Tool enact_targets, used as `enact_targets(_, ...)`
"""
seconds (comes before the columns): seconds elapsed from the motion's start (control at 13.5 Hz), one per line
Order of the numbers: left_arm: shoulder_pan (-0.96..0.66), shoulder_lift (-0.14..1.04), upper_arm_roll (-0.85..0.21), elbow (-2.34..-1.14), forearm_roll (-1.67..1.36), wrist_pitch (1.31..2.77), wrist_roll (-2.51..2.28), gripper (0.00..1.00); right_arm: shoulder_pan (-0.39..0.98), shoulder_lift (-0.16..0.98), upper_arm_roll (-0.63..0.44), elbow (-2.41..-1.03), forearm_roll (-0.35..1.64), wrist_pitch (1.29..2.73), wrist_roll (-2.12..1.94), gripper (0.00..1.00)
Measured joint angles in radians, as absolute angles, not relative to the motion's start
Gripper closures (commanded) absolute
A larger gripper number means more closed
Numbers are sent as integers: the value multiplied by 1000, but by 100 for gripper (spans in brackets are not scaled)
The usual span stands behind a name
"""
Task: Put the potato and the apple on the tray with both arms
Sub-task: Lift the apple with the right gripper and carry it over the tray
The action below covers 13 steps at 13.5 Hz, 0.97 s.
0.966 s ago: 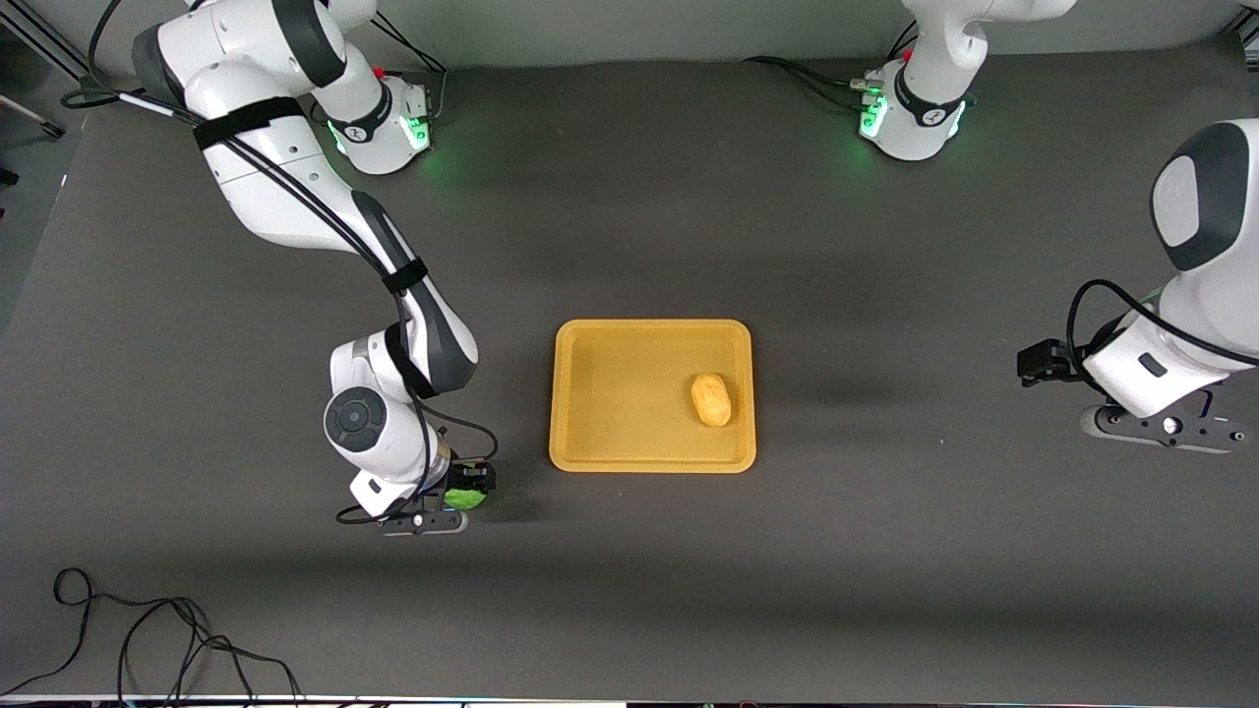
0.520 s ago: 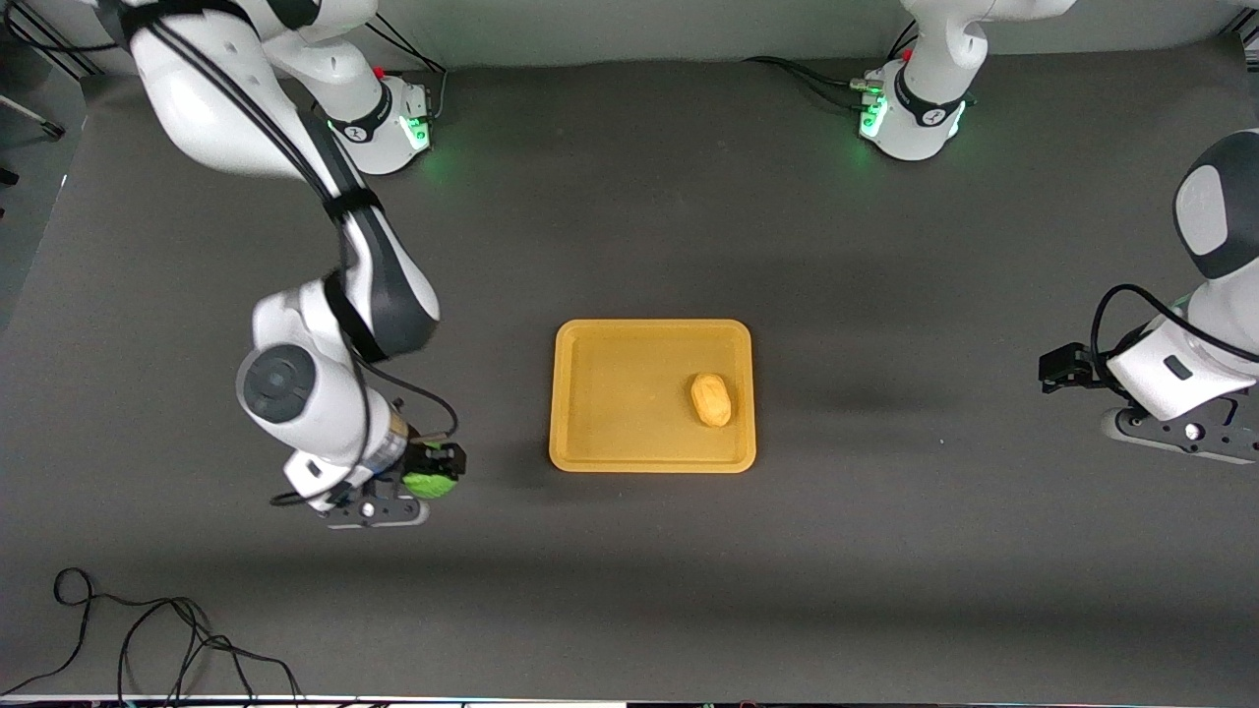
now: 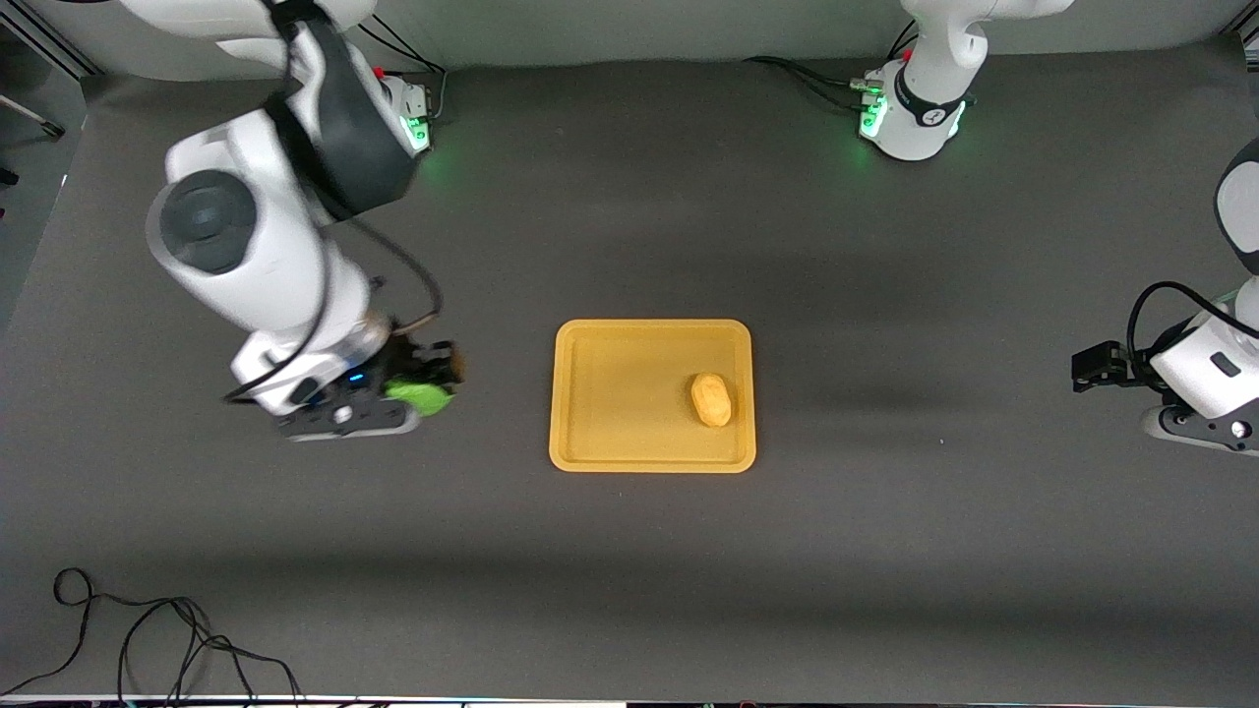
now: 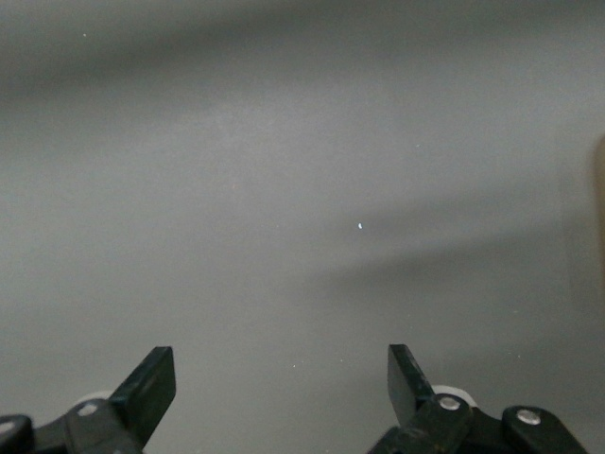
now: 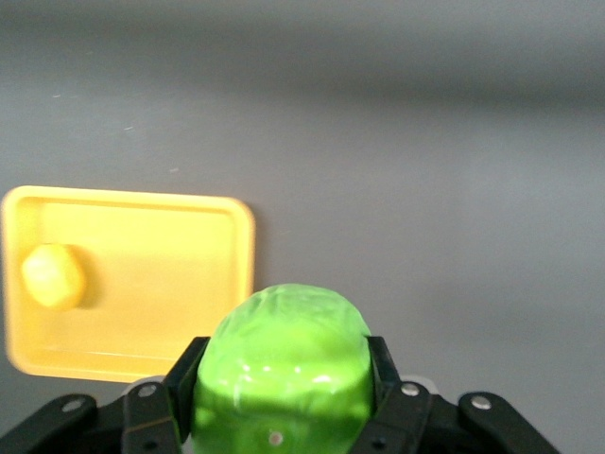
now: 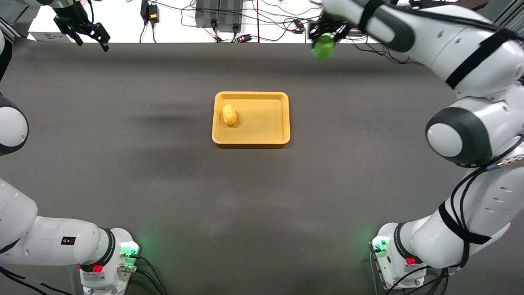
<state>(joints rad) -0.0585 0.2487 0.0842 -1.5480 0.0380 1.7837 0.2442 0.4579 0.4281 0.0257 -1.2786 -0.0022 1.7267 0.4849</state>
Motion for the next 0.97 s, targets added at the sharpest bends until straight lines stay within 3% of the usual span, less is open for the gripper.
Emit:
enact_targets(0.45, -69, 244, 76, -1548, 38, 1780, 186, 1, 745, 655, 23, -1079, -14, 1748, 867, 57)
enact_targets(0.97, -69, 244, 76, -1548, 38, 1779, 152, 0, 756, 920, 6, -1073, -68, 2012, 887, 57)
